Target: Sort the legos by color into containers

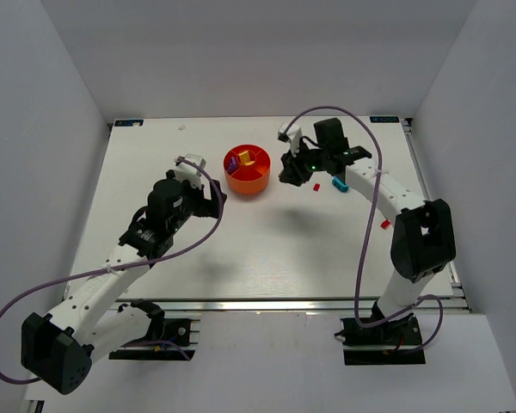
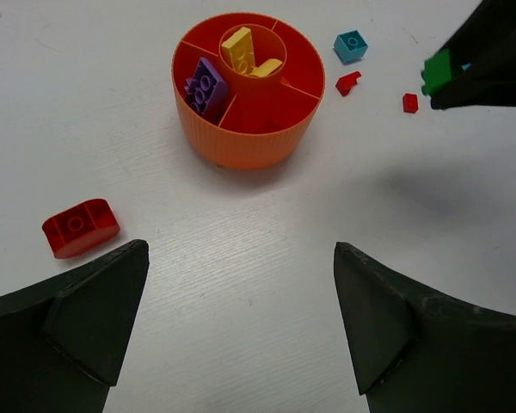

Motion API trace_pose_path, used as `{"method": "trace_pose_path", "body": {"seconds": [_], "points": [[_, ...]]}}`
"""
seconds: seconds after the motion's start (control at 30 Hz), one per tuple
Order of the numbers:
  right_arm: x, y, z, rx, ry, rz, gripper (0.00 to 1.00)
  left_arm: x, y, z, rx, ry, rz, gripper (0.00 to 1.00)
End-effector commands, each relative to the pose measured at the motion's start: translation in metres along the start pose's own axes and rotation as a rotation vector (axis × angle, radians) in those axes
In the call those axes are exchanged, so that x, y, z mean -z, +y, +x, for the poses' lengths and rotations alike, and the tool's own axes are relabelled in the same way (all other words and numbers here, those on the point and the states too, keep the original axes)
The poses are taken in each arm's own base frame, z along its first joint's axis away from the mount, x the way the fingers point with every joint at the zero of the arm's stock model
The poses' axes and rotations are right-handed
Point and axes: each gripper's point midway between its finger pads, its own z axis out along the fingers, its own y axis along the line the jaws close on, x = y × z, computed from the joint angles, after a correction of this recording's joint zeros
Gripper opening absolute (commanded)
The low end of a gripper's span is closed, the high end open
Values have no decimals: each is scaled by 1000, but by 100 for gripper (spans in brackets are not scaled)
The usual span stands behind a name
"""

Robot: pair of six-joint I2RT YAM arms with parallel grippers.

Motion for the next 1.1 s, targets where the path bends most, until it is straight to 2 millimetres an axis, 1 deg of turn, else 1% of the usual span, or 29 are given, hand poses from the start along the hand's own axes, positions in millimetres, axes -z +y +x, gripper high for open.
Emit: {"method": "trace_pose_path", "body": {"seconds": [0.0,0.03,0.07,0.1,0.13,0.17,0.2,0.23,0.3,0.37,0.4,0.43,0.53,0.57,0.6,0.67,0.7,0.77,0.8,0.9,1.07], "points": [[-5,11,-67,69,-204,-5,0,3,-11,-7,45,-37,51,97],[-7,12,-73,66,-228,2,0,4,-13,-4,66,-25,63,97],[-8,9,-80,18,-248,33,0,4,-14,-2,70,-17,63,97],[-12,6,-95,9,-303,75,0,5,-13,0,74,-8,58,97],[-17,1,-101,-18,-323,100,0,7,-13,0,80,-8,57,97],[-19,-7,-103,-85,-326,153,0,8,-12,1,81,-3,54,97],[-22,-7,-107,-110,-332,163,0,11,-10,4,81,6,42,97],[-29,-4,-113,-119,-348,166,0,14,-9,3,78,5,36,97],[-35,-2,-116,-163,-368,180,0,19,-4,8,70,21,15,97],[-41,5,-117,-168,-407,185,0,25,2,7,64,15,-14,97],[-43,5,-117,-172,-417,191,0,28,4,11,61,26,-25,97],[-45,5,-121,-175,-443,198,0,30,8,11,55,23,-41,97],[-60,5,-111,-198,-423,207,0,38,14,16,48,25,-71,97],[-63,8,-114,-194,-431,202,0,40,16,18,46,22,-77,98],[-67,8,-112,-198,-426,201,0,42,19,23,43,34,-88,98],[-72,11,-113,-206,-431,205,0,45,22,27,43,34,-105,98],[-77,11,-109,-219,-421,205,0,46,23,27,44,31,-109,98],[-82,12,-107,-245,-419,222,0,46,22,27,52,24,-104,98],[-88,12,-102,-262,-407,233,0,47,22,27,58,16,-103,98],[-98,6,-94,-303,-395,282,0,47,21,29,64,18,-97,98],[-108,2,-87,-323,-381,322,0,48,20,27,64,11,-91,98]]}}
